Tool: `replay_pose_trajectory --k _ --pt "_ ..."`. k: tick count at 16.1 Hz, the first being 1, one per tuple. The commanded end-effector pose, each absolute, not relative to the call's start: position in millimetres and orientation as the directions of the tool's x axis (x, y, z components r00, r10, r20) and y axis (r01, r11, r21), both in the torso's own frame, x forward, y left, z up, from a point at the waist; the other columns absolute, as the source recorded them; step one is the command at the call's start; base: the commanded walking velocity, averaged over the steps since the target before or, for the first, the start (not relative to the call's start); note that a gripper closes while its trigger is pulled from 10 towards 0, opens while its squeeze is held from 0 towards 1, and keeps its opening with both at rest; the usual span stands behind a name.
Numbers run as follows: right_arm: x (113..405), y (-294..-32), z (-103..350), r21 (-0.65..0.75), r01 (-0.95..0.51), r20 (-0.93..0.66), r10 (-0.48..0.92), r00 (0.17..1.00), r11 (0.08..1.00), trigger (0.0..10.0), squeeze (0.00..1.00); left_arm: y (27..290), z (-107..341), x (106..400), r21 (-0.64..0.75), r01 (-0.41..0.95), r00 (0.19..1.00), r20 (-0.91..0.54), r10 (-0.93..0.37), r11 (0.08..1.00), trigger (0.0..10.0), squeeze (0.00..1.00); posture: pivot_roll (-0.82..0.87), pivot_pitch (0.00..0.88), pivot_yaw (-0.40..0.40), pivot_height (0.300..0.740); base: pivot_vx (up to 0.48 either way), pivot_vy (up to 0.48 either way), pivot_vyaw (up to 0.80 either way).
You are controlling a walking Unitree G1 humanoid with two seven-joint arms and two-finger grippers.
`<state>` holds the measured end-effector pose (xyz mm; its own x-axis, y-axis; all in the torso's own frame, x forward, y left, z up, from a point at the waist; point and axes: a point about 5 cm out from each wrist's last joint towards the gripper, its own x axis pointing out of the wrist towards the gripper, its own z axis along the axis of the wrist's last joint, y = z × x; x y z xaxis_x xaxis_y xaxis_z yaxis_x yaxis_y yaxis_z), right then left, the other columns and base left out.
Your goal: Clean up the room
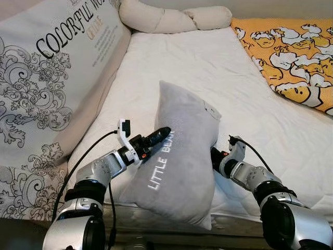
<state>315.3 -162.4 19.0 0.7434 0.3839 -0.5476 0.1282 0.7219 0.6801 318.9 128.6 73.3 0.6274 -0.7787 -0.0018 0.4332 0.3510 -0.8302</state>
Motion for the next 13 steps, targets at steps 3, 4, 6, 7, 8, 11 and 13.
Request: replay_pose_trajectory --k 3,4,6,7,8,11,13 --pt "329.8 -151.5 35.1 0.708 0.075 -0.484 0.404 0.777 0.703 0.0 0.00 110.8 65.2 315.0 -0.738 0.506 0.513 -0.159 -0.844 0.446 10.0 1.00 -0.04 0.000 0.103 0.740 0.000 0.000 0.00" --pt "333.8 -148.5 40.2 0.711 0.052 -0.464 0.413 0.783 0.701 0.0 0.00 110.1 59.5 318.6 -0.678 0.493 0.546 -0.247 -0.800 0.546 10.0 1.00 -0.04 0.000 0.104 0.740 0.000 0.000 0.00" --pt "336.9 -145.9 44.8 0.720 0.030 -0.443 0.426 0.789 0.693 0.0 0.00 112.4 59.9 322.1 -0.650 0.482 0.581 -0.265 -0.770 0.588 8.4 1.00 -0.04 0.000 0.106 0.740 0.000 0.000 0.00" --pt "339.3 -143.7 48.7 0.725 0.006 -0.422 0.437 0.794 0.689 0.0 0.00 115.1 58.8 323.4 -0.621 0.469 0.597 -0.301 -0.743 0.628 4.3 1.00 -0.04 0.000 0.106 0.740 0.000 0.000 0.00" --pt "342.0 -140.1 53.7 0.731 -0.032 -0.391 0.458 0.798 0.682 0.0 0.00 118.0 58.8 324.1 -0.616 0.447 0.614 -0.316 -0.724 0.648 0.0 0.01 -0.05 0.000 0.105 0.740 0.000 0.000 0.00" --pt "344.3 -129.0 61.9 0.709 -0.152 -0.333 0.516 0.789 0.689 0.0 0.00 113.8 63.6 321.1 -0.647 0.440 0.628 -0.274 -0.728 0.623 0.0 0.00 -0.03 0.000 0.095 0.740 0.000 0.000 0.00" --pt "344.1 -125.3 62.4 0.691 -0.183 -0.324 0.526 0.786 0.699 0.0 0.00 108.8 64.0 318.5 -0.664 0.435 0.628 -0.261 -0.733 0.609 0.0 0.00 -0.03 0.000 0.094 0.740 0.000 0.000 0.00"
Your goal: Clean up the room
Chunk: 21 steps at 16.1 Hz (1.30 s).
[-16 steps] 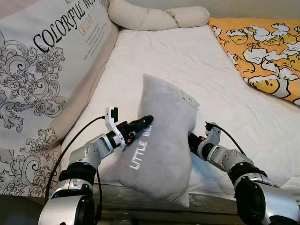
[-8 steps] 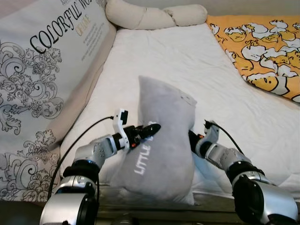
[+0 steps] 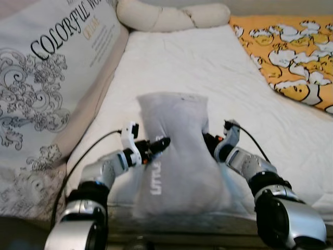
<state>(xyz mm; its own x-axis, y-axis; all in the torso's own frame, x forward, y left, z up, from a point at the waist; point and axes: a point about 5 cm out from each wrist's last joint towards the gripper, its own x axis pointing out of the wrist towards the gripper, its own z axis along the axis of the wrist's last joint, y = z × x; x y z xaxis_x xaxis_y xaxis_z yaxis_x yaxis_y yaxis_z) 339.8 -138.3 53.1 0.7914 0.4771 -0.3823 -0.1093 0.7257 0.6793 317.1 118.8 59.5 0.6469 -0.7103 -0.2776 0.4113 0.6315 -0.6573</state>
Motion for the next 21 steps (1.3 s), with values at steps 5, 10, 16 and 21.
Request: replay_pose_trajectory --k 5,10,16,21 --pt "346.7 -126.4 66.9 0.669 -0.199 -0.272 0.485 0.831 0.716 0.0 0.00 103.9 75.3 319.6 -0.683 0.400 0.680 -0.226 -0.698 0.611 0.0 0.00 -0.03 0.000 0.088 0.740 0.000 0.000 0.00" --pt "346.4 -127.6 67.9 0.671 -0.210 -0.253 0.486 0.837 0.711 0.0 0.00 108.1 77.8 316.9 -0.653 0.386 0.677 -0.278 -0.681 0.651 0.0 0.00 -0.03 0.000 0.095 0.740 0.000 0.000 0.00" --pt "353.8 -138.9 81.8 0.660 -0.197 -0.174 0.402 0.899 0.725 0.0 0.00 112.5 95.0 324.7 -0.451 0.443 0.748 -0.292 -0.597 0.775 0.0 0.00 -0.02 0.000 0.097 0.740 0.000 0.000 0.00" --pt "358.8 -143.3 93.5 0.662 -0.186 -0.135 0.359 0.924 0.726 0.0 0.00 110.9 117.6 323.8 -0.458 0.448 0.780 -0.219 -0.586 0.768 0.0 0.00 -0.02 0.000 0.106 0.740 0.000 0.000 0.00"
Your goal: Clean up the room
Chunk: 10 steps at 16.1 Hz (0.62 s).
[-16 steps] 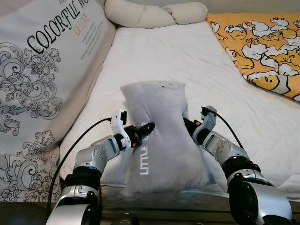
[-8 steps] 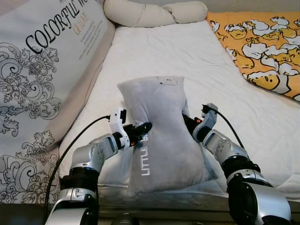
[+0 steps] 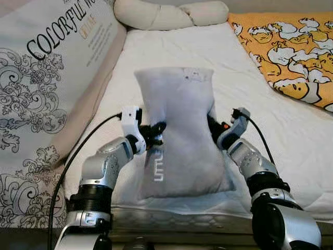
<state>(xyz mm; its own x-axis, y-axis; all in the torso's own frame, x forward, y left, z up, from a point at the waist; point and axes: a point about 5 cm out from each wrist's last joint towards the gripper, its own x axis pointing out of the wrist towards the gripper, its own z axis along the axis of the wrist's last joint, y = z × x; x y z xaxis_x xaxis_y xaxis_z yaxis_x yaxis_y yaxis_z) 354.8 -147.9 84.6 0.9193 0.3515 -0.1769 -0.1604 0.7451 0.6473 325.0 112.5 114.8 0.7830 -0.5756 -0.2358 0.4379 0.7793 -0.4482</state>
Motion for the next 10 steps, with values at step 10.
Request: replay_pose_trajectory --k 10 --pt "344.3 -138.6 111.6 0.496 -0.263 0.012 0.296 0.955 0.828 0.0 0.00 115.2 134.7 322.1 -0.272 0.411 0.877 -0.145 -0.459 0.870 0.0 0.00 0.00 0.000 0.084 0.740 0.000 0.000 0.00"
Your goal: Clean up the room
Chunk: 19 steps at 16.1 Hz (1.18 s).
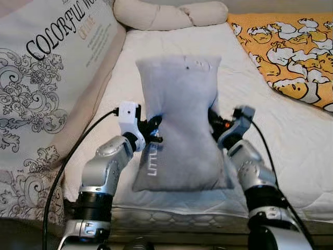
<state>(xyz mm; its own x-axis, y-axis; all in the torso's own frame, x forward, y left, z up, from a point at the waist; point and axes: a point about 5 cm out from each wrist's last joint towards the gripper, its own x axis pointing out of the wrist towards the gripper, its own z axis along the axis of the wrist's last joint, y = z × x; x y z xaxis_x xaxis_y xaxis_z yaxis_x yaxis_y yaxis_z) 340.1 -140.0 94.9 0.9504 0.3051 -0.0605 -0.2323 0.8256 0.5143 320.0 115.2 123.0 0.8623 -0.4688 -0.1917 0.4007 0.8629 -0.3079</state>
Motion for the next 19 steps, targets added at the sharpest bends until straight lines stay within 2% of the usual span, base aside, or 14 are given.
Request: replay_pose_trajectory --k 1,2,3,4,5,7,9,13,16,19 --pt "344.0 -138.9 113.1 0.489 -0.260 0.020 0.287 0.958 0.832 0.0 0.00 116.2 134.9 322.0 -0.259 0.402 0.883 -0.145 -0.447 0.878 0.0 0.00 0.00 0.000 0.084 0.740 0.000 0.000 0.00" --pt "343.2 -140.4 117.0 0.447 -0.248 0.036 0.260 0.965 0.860 0.0 0.00 118.1 133.8 320.3 -0.225 0.394 0.887 -0.160 -0.433 0.891 10.0 0.00 0.00 0.000 0.078 0.740 0.000 0.000 0.00" --pt "341.8 -142.5 119.9 0.413 -0.227 0.040 0.232 0.972 0.882 1.0 0.00 118.7 132.2 318.1 -0.202 0.392 0.887 -0.176 -0.427 0.897 10.0 0.00 0.01 0.000 0.072 0.740 0.000 0.000 0.00" --pt "340.7 -145.7 121.5 0.358 -0.197 0.031 0.200 0.979 0.913 7.8 0.00 119.2 134.6 316.0 -0.179 0.399 0.893 -0.149 -0.426 0.899 10.0 0.00 0.01 0.000 0.067 0.740 0.000 0.000 0.00" --pt "339.9 -146.1 120.3 0.357 -0.187 0.005 0.198 0.980 0.915 10.0 0.00 120.0 135.9 315.2 -0.160 0.392 0.900 -0.138 -0.414 0.906 10.0 0.00 0.02 0.000 0.061 0.740 0.000 0.000 0.00" --pt "334.6 -140.1 118.6 0.389 -0.253 0.007 0.272 0.962 0.886 10.0 0.00 121.5 138.1 317.4 -0.124 0.372 0.914 -0.127 -0.386 0.920 10.0 0.00 0.03 0.000 0.055 0.740 0.000 0.000 0.00" --pt "330.1 -136.4 112.1 0.348 -0.272 -0.021 0.298 0.954 0.897 10.0 0.00 122.2 138.7 318.4 -0.104 0.370 0.914 -0.134 -0.382 0.923 10.0 0.00 0.02 0.000 0.059 0.740 0.000 0.313 0.00" --pt "325.6 -137.2 106.7 0.362 -0.226 -0.050 0.261 0.964 0.904 10.0 0.00 122.2 138.9 320.8 -0.076 0.363 0.918 -0.140 -0.371 0.929 10.0 0.00 0.02 0.000 0.073 0.740 0.000 0.376 -0.55" --pt "323.5 -140.3 103.0 0.414 -0.167 -0.074 0.215 0.974 0.895 10.0 0.00 120.3 138.1 321.9 -0.062 0.367 0.917 -0.142 -0.372 0.928 10.0 0.00 0.01 0.000 0.077 0.740 0.000 0.386 0.00" --pt "322.8 -142.2 101.4 0.386 -0.143 -0.084 0.190 0.978 0.911 10.0 0.00 119.5 137.7 322.7 -0.058 0.365 0.918 -0.142 -0.369 0.929 10.0 0.00 0.01 0.000 0.076 0.740 0.000 0.386 0.00"
